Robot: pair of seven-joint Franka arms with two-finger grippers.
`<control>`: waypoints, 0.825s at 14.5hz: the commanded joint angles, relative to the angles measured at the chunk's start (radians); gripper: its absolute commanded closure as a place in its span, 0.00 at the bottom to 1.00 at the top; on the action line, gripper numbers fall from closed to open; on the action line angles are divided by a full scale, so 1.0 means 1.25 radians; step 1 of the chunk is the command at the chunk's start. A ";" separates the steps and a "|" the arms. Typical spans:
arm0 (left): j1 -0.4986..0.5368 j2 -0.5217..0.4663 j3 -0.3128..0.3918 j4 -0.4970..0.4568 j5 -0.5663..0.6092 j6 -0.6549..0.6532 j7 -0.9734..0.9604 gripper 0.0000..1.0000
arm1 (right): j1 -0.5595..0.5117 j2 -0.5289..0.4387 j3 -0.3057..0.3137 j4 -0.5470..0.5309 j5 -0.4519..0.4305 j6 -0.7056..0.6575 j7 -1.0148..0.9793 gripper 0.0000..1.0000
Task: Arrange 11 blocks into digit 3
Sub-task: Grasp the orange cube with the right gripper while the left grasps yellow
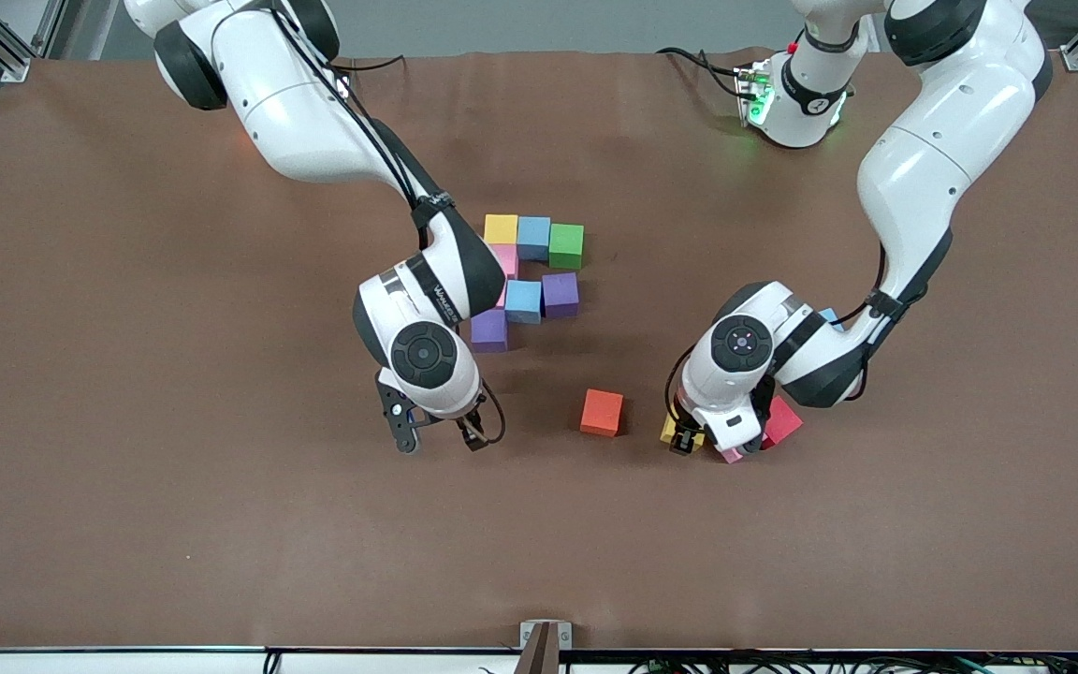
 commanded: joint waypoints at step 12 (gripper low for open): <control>-0.137 0.007 0.057 0.081 -0.073 -0.007 -0.089 0.76 | 0.015 -0.009 0.036 -0.027 0.132 0.201 0.297 0.00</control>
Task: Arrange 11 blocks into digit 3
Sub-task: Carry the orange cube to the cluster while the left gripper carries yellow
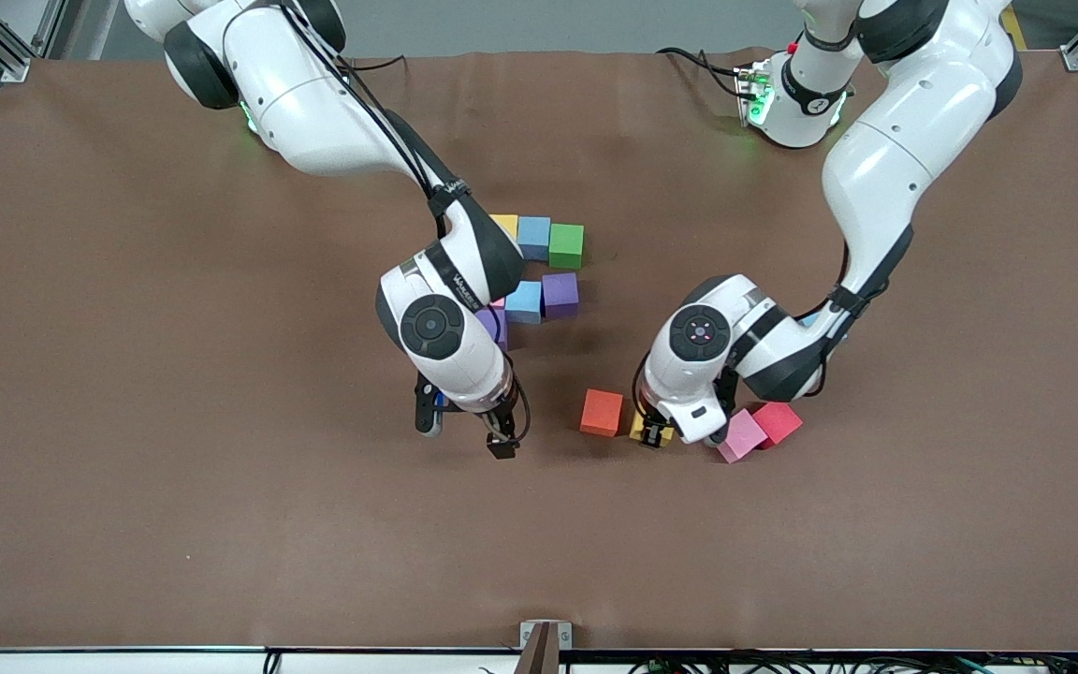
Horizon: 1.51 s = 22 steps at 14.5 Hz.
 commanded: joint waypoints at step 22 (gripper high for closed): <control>-0.238 0.045 0.070 0.118 -0.074 0.003 -0.183 0.76 | -0.002 -0.005 0.005 -0.024 0.050 0.000 0.048 0.00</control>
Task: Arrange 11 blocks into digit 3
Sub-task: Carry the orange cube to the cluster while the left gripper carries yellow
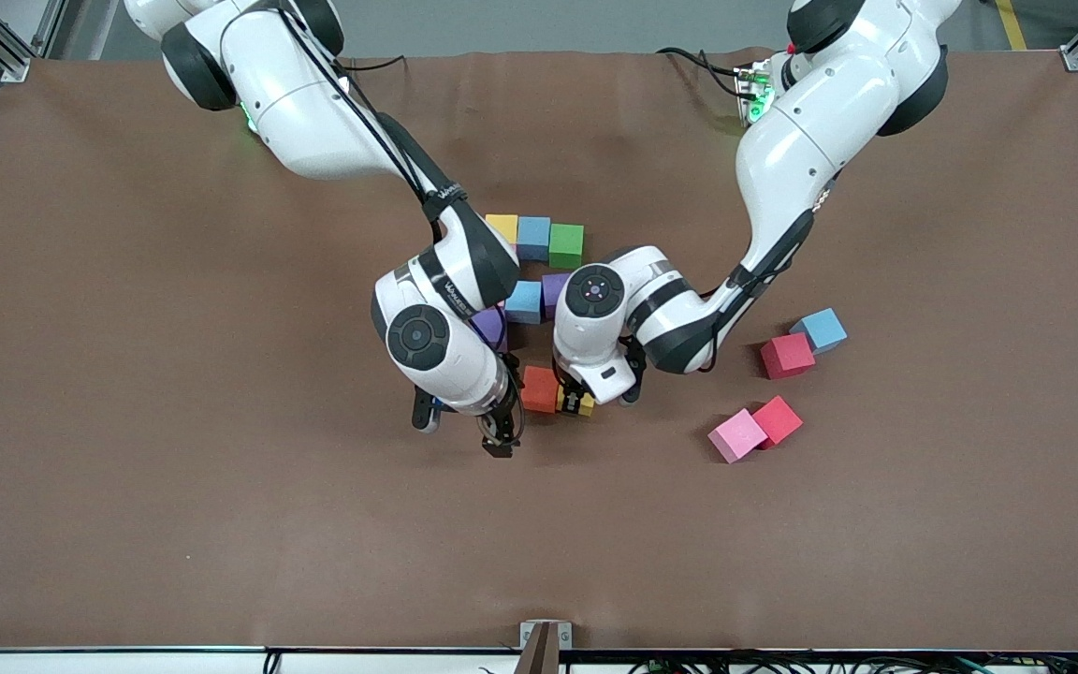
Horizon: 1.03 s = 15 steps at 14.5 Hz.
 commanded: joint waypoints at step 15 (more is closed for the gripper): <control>-0.073 0.019 0.011 0.035 -0.030 0.065 -0.088 0.76 | 0.013 -0.071 0.001 -0.144 -0.064 -0.108 0.002 0.00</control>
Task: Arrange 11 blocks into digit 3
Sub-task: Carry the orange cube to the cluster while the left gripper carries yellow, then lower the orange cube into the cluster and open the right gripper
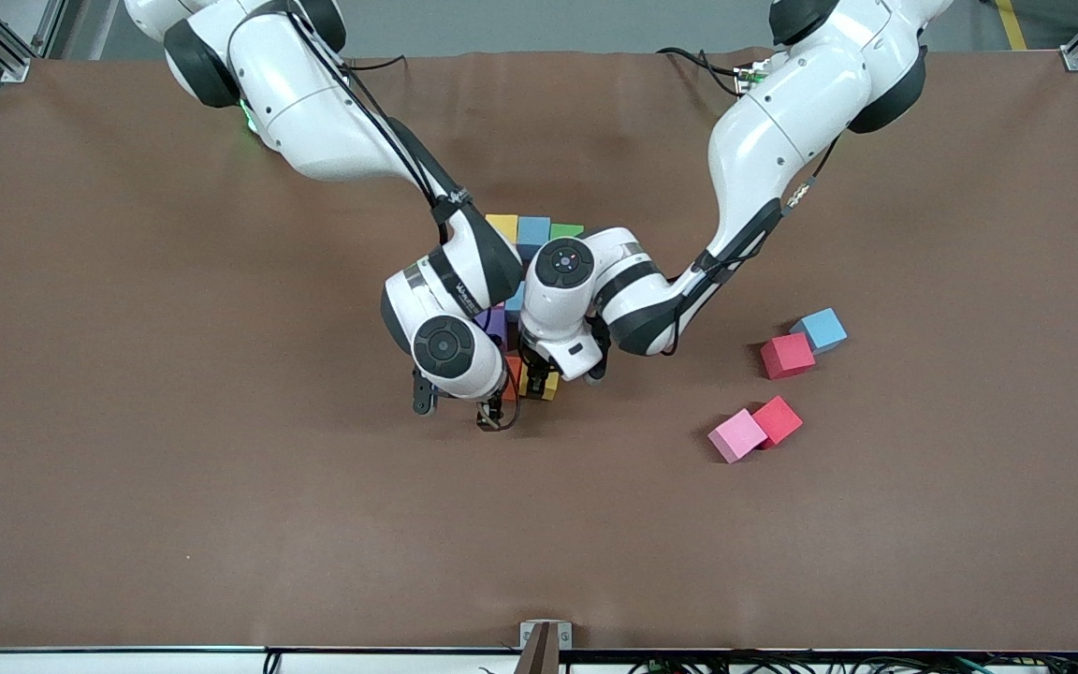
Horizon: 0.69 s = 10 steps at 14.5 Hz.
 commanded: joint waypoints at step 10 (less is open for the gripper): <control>-0.036 0.012 0.011 0.019 -0.022 0.008 -0.025 0.76 | 0.004 -0.087 0.003 -0.122 -0.016 0.010 0.002 0.00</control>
